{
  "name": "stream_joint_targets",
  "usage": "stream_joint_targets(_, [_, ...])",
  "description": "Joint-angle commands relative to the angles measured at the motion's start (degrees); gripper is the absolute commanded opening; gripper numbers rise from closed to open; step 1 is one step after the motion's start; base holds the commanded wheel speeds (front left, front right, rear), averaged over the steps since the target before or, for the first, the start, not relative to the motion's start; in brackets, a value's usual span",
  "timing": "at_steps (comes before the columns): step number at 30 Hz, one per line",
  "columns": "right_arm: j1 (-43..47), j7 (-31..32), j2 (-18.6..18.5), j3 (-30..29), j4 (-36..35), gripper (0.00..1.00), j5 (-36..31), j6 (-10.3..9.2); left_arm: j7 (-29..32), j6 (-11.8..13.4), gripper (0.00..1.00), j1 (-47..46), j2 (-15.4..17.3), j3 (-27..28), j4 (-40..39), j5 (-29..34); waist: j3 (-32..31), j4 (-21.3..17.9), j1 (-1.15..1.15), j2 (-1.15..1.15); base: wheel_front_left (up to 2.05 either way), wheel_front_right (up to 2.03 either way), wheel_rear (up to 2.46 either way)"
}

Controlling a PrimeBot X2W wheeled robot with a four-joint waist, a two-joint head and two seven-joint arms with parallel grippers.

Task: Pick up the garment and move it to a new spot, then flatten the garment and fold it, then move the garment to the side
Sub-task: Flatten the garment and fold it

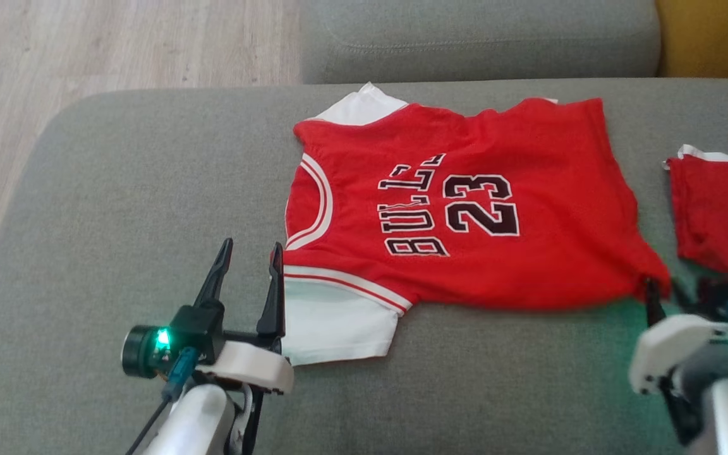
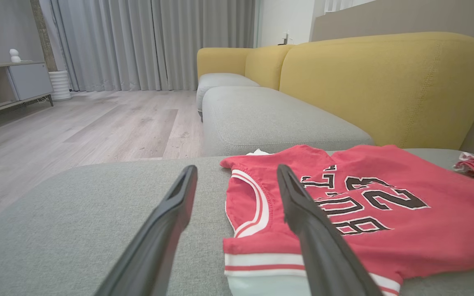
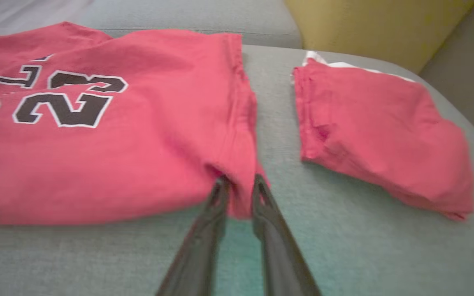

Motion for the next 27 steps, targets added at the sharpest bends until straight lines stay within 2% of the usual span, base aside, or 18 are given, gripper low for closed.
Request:
stream_joint_targets(1, [-0.6,0.8,-1.3,0.6,-5.0,1.00,-0.4,0.39,-0.5,0.2,1.00,-1.0,0.5,2.3,-1.8,0.0,-0.3,0.1,0.01,0.00,0.00,0.00,0.00])
stream_joint_targets(5, [1.3,1.5,-0.9,-0.5,-14.2,1.00,-1.8,0.39,-0.5,0.1,1.00,-0.8,0.4,2.4,-1.9,0.1,-0.5,0.4,0.01,0.00,0.00,0.00,0.00])
stream_joint_targets(11, [1.4,-6.5,0.2,0.9,-22.4,1.00,0.7,0.39,-0.5,-0.1,1.00,-1.1,0.5,2.5,-2.2,0.4,0.4,0.8,0.01,0.00,0.00,0.00,0.00])
stream_joint_targets(16, [3.6,-13.0,0.3,6.2,-22.6,1.00,7.5,0.39,-0.5,-0.3,1.00,-1.6,0.8,2.1,-2.2,0.6,2.0,0.7,0.01,0.00,0.00,0.00,0.00])
stream_joint_targets(21, [4.2,-16.5,0.3,8.1,-21.0,1.00,9.6,0.39,-0.1,-0.8,1.00,-3.1,1.6,1.5,-2.2,1.1,4.2,0.0,0.01,0.00,0.00,0.00,0.00])
stream_joint_targets(23, [3.7,-17.1,0.3,8.2,-20.5,1.00,10.0,0.39,0.8,-1.8,1.00,-4.7,2.3,1.1,-2.1,1.3,5.4,-0.4,0.01,0.00,0.00,0.00,0.00])
stream_joint_targets(27, [1.9,-17.8,0.3,8.4,-19.6,1.00,10.5,0.39,5.6,-5.8,1.00,-12.1,5.4,1.0,-1.3,1.2,7.9,-1.3,0.01,0.00,0.00,0.00,0.00])
